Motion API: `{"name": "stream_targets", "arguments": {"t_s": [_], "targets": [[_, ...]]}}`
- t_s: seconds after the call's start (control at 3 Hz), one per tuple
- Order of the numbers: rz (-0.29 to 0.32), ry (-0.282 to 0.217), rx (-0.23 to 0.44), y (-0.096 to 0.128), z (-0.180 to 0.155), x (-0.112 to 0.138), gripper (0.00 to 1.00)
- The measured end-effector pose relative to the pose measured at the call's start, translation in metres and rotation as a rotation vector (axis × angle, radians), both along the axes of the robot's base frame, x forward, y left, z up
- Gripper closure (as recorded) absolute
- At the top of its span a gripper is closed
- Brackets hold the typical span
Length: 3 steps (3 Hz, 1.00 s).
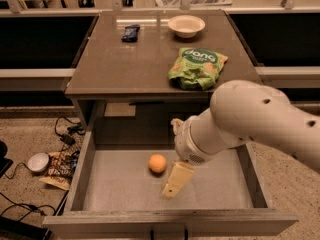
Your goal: Pick orange from top drawer and place on counter
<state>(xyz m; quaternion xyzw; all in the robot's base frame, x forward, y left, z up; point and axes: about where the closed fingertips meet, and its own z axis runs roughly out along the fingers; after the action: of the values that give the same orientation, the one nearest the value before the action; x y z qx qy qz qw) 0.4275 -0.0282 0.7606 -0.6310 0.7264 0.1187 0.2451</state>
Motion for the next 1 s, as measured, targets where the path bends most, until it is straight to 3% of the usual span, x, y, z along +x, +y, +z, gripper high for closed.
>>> {"name": "stream_targets", "arguments": {"t_s": [0.33, 1.0], "targets": [[-0.012, 0.051, 0.033, 0.026, -0.046, 0.009, 0.00], [-0.032, 0.113, 0.071, 0.047, -0.102, 0.025, 0.00]]}}
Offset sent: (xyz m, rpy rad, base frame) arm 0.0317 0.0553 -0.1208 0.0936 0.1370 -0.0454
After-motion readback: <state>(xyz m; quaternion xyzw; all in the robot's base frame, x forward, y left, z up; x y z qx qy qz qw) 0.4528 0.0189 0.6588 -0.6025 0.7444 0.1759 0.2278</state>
